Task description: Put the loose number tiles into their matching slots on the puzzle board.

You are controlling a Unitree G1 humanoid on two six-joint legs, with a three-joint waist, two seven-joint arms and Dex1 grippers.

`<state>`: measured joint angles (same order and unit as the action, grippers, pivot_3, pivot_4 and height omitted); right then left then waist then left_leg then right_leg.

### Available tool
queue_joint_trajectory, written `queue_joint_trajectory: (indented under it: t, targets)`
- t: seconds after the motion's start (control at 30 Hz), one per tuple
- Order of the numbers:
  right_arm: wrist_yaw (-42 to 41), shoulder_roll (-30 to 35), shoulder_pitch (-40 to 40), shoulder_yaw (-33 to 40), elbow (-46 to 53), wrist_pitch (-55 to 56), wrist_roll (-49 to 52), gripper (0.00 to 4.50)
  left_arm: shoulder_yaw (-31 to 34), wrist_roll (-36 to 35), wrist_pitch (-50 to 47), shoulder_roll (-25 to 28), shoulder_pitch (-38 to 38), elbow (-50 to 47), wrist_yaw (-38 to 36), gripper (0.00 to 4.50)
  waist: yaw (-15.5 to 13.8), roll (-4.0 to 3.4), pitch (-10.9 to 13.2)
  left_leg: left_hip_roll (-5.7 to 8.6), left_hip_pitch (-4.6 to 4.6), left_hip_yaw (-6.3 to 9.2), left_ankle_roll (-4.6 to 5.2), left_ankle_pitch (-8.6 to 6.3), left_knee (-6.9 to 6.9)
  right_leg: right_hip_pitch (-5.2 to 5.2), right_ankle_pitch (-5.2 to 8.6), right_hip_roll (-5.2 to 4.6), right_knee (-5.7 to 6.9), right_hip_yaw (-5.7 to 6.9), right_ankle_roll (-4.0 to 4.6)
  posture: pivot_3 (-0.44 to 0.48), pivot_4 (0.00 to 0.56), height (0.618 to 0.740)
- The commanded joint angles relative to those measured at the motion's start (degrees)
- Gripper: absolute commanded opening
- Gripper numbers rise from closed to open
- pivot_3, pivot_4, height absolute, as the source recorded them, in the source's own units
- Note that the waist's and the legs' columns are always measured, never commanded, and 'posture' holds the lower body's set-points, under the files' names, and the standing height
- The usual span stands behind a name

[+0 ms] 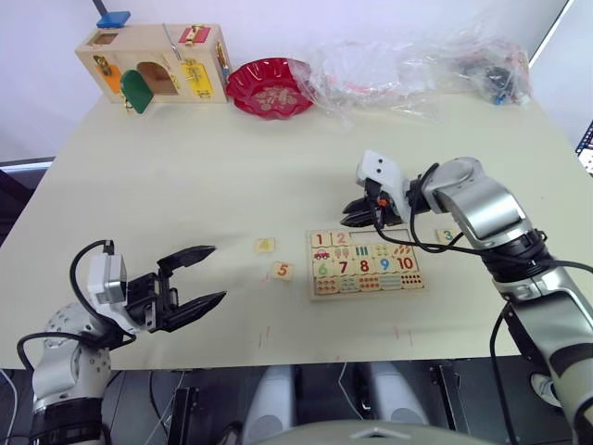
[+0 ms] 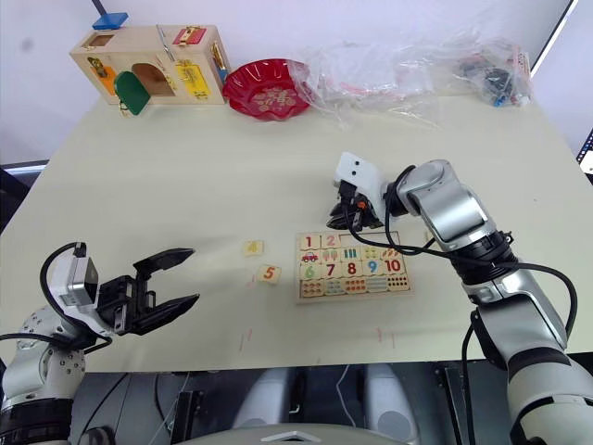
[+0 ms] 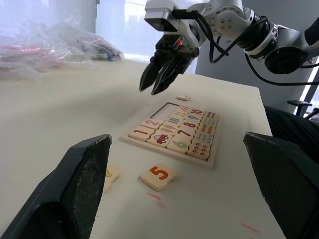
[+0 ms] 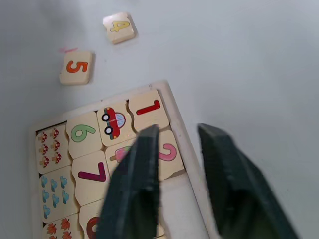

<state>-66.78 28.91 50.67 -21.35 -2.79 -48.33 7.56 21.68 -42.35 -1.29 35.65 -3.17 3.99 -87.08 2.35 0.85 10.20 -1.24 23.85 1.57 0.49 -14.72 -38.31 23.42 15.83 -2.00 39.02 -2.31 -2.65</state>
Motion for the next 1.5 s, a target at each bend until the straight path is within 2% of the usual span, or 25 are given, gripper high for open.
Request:
queue_joint_trajectory:
  t: [0.03, 0.7, 1.1, 1.5]
  targets:
    - [0.81, 0.50, -1.01, 0.67, 1.18, 1.78, 0.73, 0.05, -0.15, -0.50, -0.26, 0.05, 0.46, -1.33, 0.02, 4.50, -0.01, 0.00, 0.00, 0.00, 0.00, 0.00, 0.00, 0.00, 0.00, 0.00, 0.00, 0.00, 0.00, 0.00, 0.00, 0.000, 0.150, 0.740]
    - [3.19, -0.69, -1.77, -2.90, -5.56, 6.24, -1.77, 0.05, -0.28, -0.27, -0.44, -0.22, 0.24, -1.94, 0.54, 4.50, -0.01, 0.00, 0.00, 0.00, 0.00, -0.01, 0.00, 0.00, -0.01, 0.00, 0.00, 0.03, 0.00, 0.00, 0.00, 0.000, 0.150, 0.740]
    - [1.49, 2.03, -2.38, -3.51, -4.45, 5.05, -2.46, 0.05, -0.47, -0.23, -0.31, -0.28, 0.27, -1.77, 0.51, 4.50, -0.02, 0.00, 0.00, 0.00, 0.00, -0.01, 0.00, 0.00, -0.01, 0.00, 0.00, 0.03, 0.00, 0.00, 0.00, 0.000, 0.150, 0.740]
    - [1.14, 1.83, -2.66, -5.04, -3.65, 4.29, -2.38, 0.05, -0.58, -0.20, -0.20, -0.12, 0.75, -1.32, 0.48, 4.50, -0.03, 0.00, 0.00, 0.00, 0.00, -0.01, 0.00, 0.00, -0.01, 0.00, 0.00, 0.03, 0.00, -0.01, 0.00, 0.000, 0.150, 0.740]
